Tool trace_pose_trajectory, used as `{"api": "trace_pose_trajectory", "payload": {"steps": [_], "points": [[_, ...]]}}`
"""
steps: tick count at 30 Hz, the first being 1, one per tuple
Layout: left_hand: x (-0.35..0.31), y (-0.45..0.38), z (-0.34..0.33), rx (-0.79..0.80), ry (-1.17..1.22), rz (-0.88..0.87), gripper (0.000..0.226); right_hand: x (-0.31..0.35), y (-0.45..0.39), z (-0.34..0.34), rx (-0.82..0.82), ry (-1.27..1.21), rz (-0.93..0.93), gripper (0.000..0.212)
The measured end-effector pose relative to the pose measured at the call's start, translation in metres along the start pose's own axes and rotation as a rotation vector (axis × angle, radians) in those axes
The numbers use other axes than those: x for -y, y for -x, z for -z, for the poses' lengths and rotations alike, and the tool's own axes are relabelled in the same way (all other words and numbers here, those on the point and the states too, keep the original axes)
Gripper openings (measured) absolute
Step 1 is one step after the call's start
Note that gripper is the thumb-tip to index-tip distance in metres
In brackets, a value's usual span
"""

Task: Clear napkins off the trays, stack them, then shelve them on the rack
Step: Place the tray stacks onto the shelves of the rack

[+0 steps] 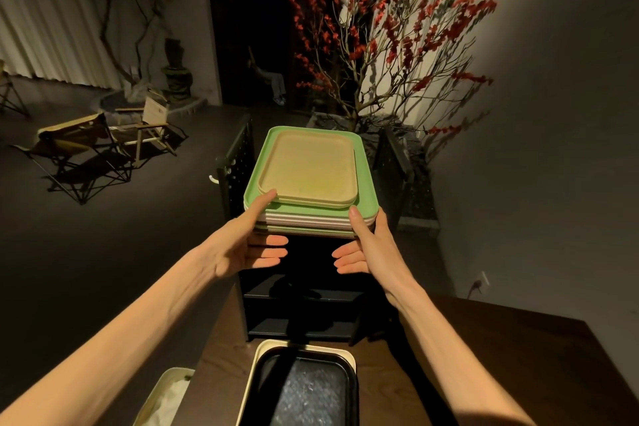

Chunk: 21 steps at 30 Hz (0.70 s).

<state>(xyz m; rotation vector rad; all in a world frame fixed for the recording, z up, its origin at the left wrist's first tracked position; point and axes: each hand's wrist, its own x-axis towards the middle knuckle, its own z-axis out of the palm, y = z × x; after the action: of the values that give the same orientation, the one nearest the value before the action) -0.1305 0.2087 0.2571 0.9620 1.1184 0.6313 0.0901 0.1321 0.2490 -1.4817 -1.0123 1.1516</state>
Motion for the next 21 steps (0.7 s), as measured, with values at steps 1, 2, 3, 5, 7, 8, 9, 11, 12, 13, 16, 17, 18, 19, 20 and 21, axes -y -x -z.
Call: {"api": "trace_pose_trajectory", "payload": {"steps": [1, 2, 3, 5, 7, 8, 9, 11, 12, 13, 16, 17, 18, 19, 20, 21], "points": [[0.002, 0.000, 0.001, 0.016, -0.024, 0.014, 0.081, -0.001, 0.000, 0.001, 0.000, 0.011, -0.001, 0.083], [0.004, 0.000, 0.002, 0.043, -0.058, 0.031, 0.082, -0.001, 0.001, 0.002, -0.004, 0.028, 0.002, 0.084], [0.008, 0.001, 0.003, 0.076, -0.098, 0.045, 0.082, -0.003, 0.004, 0.002, -0.012, 0.036, 0.012, 0.084], [0.020, 0.003, 0.007, 0.128, -0.156, 0.066, 0.074, -0.010, 0.011, 0.002, -0.033, 0.019, 0.053, 0.086], [0.039, 0.003, 0.013, 0.170, -0.184, 0.079, 0.060, -0.025, 0.018, -0.001, -0.074, 0.018, 0.107, 0.086], [0.051, 0.002, 0.016, 0.179, -0.192, 0.085, 0.054, -0.036, 0.022, -0.002, -0.097, 0.029, 0.127, 0.085], [0.064, 0.000, 0.018, 0.170, -0.188, 0.095, 0.050, -0.049, 0.024, -0.003, -0.117, 0.045, 0.134, 0.081], [0.093, -0.006, 0.023, 0.111, -0.156, 0.132, 0.041, -0.078, 0.028, -0.004, -0.137, 0.090, 0.108, 0.073], [0.108, -0.009, 0.025, 0.084, -0.139, 0.161, 0.034, -0.092, 0.031, -0.004, -0.132, 0.111, 0.079, 0.068], [0.124, -0.012, 0.028, 0.071, -0.120, 0.194, 0.028, -0.109, 0.033, -0.003, -0.127, 0.141, 0.042, 0.064], [0.172, -0.017, 0.032, 0.031, -0.101, 0.297, 0.019, -0.166, 0.038, -0.002, -0.132, 0.227, -0.104, 0.054], [0.190, -0.019, 0.034, 0.006, -0.101, 0.330, 0.017, -0.188, 0.040, -0.003, -0.154, 0.256, -0.155, 0.051], [0.208, -0.020, 0.037, -0.026, -0.100, 0.362, 0.016, -0.211, 0.042, -0.004, -0.177, 0.280, -0.203, 0.047], [0.226, -0.020, 0.039, -0.062, -0.097, 0.390, 0.016, -0.231, 0.045, -0.004, -0.189, 0.302, -0.249, 0.044], [0.244, -0.020, 0.042, -0.097, -0.095, 0.415, 0.019, -0.249, 0.051, -0.004, -0.184, 0.325, -0.292, 0.039], [0.261, -0.020, 0.044, -0.128, -0.099, 0.440, 0.022, -0.263, 0.058, -0.004, -0.162, 0.347, -0.334, 0.033]]}}
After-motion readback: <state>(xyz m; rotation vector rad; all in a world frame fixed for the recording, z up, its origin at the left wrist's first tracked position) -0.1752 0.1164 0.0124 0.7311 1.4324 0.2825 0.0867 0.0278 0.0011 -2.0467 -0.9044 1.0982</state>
